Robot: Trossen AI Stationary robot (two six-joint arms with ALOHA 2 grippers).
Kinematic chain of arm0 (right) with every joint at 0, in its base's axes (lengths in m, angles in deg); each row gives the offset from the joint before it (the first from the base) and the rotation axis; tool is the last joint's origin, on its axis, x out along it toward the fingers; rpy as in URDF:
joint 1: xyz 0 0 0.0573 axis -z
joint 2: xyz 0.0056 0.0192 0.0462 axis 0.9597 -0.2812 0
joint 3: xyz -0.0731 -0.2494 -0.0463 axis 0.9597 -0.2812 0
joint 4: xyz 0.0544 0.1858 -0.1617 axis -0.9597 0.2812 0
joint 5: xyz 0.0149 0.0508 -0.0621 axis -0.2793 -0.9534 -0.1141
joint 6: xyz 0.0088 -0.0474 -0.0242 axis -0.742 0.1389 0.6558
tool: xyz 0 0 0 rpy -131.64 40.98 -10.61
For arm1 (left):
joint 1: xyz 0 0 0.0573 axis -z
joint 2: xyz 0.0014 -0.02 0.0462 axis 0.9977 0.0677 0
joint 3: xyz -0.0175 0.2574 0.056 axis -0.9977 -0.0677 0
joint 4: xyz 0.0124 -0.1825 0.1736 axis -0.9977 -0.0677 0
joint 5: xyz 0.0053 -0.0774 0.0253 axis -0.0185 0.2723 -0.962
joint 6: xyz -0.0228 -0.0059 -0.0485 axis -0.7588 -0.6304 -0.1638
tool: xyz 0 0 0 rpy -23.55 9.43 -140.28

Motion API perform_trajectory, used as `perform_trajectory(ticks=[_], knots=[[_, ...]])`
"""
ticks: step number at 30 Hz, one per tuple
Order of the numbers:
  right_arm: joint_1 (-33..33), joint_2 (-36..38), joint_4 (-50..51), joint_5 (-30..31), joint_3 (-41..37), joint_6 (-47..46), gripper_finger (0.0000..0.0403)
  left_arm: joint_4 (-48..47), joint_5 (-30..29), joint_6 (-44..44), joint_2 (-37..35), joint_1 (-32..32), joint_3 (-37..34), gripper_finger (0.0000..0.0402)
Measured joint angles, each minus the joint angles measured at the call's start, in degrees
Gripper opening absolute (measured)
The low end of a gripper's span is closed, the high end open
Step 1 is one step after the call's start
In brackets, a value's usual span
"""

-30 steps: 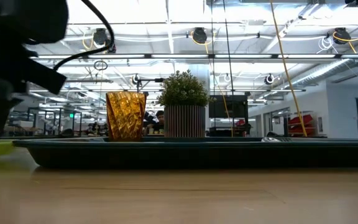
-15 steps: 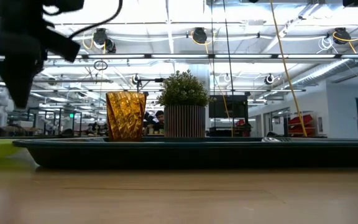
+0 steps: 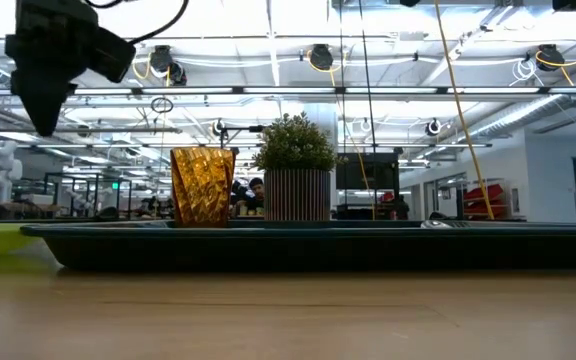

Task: Pick and place plate/cup/fork/spoon on tray
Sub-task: Put the plate on the serving tray

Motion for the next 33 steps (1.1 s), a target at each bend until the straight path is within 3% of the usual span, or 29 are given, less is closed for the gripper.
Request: perform_trajectory(ticks=[4,10,17,20,26,29,33], knots=[[-0.11,0.00,3.20,-0.07,0.00,0.10,0.0000,5.49,0.07,-5.87,0.00,6.79,0.00,0.0085],[-0.11,0.00,4.66,-0.03,0.00,0.15,0.0000,20.84,-1.96,-18.30,2.75,21.17,0.00,0.0085],[-0.09,0.00,2.44,1.53,0.00,0.16,0.0000,49.42,-4.79,-27.54,11.92,33.66,0.30,0.0085],[-0.10,0.00,0.83,1.46,0.00,0.16,0.0000,54.99,-4.96,-29.87,16.72,37.20,2.35,0.0085],[-0.09,0.00,0.11,1.46,0.00,0.17,0.0000,37.60,-2.32,-39.51,26.39,42.75,10.89,0.0085],[-0.09,0.00,0.11,1.46,0.00,0.57,0.0000,25.02,0.67,-41.75,30.77,44.20,17.49,0.0085],[-0.05,0.00,-0.06,1.46,0.00,2.02,0.0000,10.22,0.43,-41.38,35.71,44.87,27.79,0.0076]])
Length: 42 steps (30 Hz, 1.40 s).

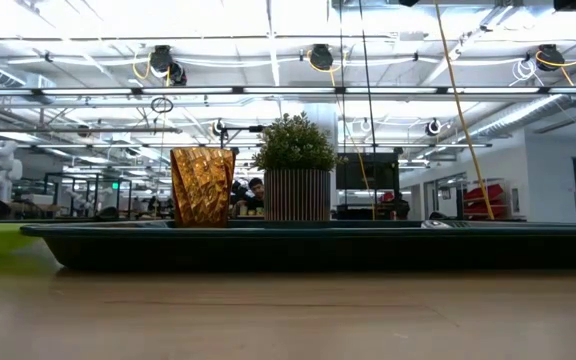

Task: Pick and place plate/cup/fork/spoon on tray
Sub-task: Put the plate on the serving tray

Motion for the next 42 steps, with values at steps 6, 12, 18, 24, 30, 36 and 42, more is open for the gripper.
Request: perform_trajectory(ticks=[6,12,18,24,30,36,42], knots=[[1.15,0.00,-1.15,0.00,0.00,1.48,0.0000,-9.21,-3.25,4.72,6.32,-0.04,12.97,0.0035],[2.72,0.02,-2.54,-0.02,0.00,3.32,0.0000,-11.19,-0.61,6.93,11.69,0.90,18.40,0.0007],[4.25,1.06,-3.08,-0.04,0.00,5.81,0.0000,-16.79,7.63,3.67,14.23,3.56,18.63,0.0004],[5.88,2.86,-3.08,-0.02,0.00,7.24,0.0000,-19.26,8.36,-0.20,15.91,7.41,18.63,0.0004],[8.05,3.41,-3.06,-0.02,0.00,7.89,0.0000,-20.97,6.05,-0.42,18.38,11.02,18.65,0.0004],[10.27,3.76,-2.91,-0.02,0.00,8.72,0.0000,-35.76,3.89,3.70,21.10,11.79,18.59,0.0003],[12.30,4.46,-2.79,-0.04,0.00,9.15,0.0000,-34.88,-0.74,7.72,21.29,10.83,17.95,0.0005]])
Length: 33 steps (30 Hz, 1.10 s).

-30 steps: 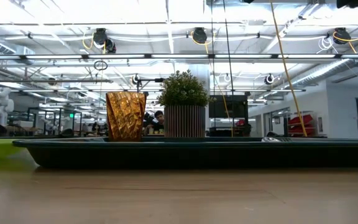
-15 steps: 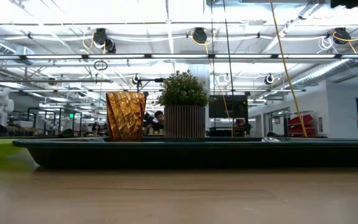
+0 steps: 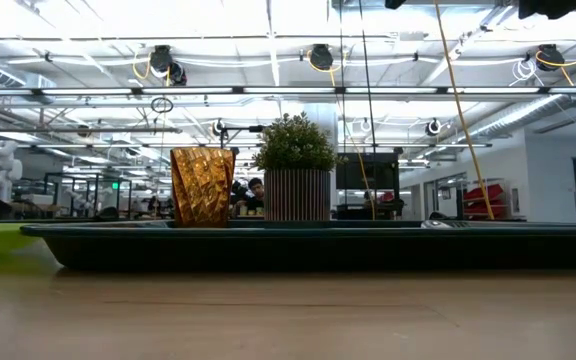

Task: Pick and place plate/cup/fork/spoon on tray
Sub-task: Put the plate on the serving tray

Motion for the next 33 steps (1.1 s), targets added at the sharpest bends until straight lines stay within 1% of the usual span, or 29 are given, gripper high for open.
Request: perform_trajectory(ticks=[4,7,11,13,15,20,25,28,33], knots=[[1.51,0.13,-0.06,0.04,0.00,0.00,0.0000,3.09,-1.32,0.36,-0.02,-0.47,-0.02,0.0020],[2.07,0.13,0.00,0.02,0.00,-0.31,0.0000,9.97,-1.97,3.28,-0.02,-0.71,-0.02,0.0033],[2.15,0.15,0.01,0.11,0.00,-0.24,0.0000,18.22,-6.57,6.24,-0.02,-0.28,-0.02,0.0053],[2.13,0.15,0.03,0.06,0.00,-0.02,0.0000,17.17,-7.21,5.83,-0.02,-0.30,-0.02,0.0064],[2.17,0.15,0.06,0.02,0.00,0.25,0.0000,14.19,-6.24,5.23,-0.02,-0.30,-0.02,0.0073],[2.62,0.15,0.21,-0.02,0.00,0.17,0.0000,8.91,-5.02,5.63,-0.02,-0.45,-0.02,0.0076],[2.68,0.15,0.18,0.00,0.00,0.13,0.0000,8.95,-5.28,8.39,-0.02,-0.42,-0.02,0.0076],[2.70,0.15,0.19,0.02,0.00,0.00,0.0000,8.96,-7.04,9.39,-0.02,-0.34,-0.08,0.0076],[2.68,0.15,0.20,0.00,0.00,0.00,0.0000,9.19,-7.49,9.75,-0.07,-0.34,-2.63,0.0076]])
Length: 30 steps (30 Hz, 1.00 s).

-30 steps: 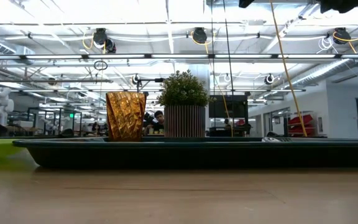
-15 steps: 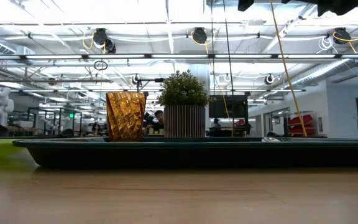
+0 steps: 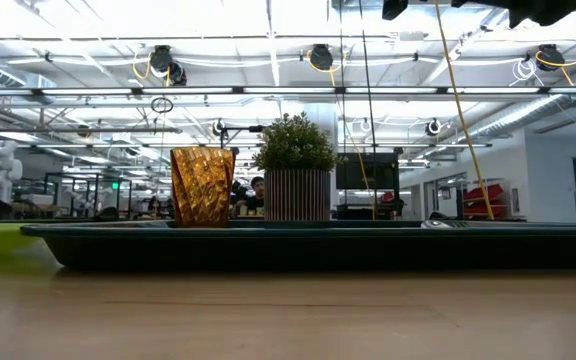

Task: Pick and place plate/cup/fork/spoon on tray
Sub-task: Put the plate on the serving tray

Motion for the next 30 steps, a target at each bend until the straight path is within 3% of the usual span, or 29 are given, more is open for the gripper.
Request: perform_trajectory(ticks=[30], knots=[[0.04,-0.02,0.03,0.02,0.00,0.01,0.0000,4.22,-1.03,-0.70,-0.17,0.00,-7.19,0.0077]])
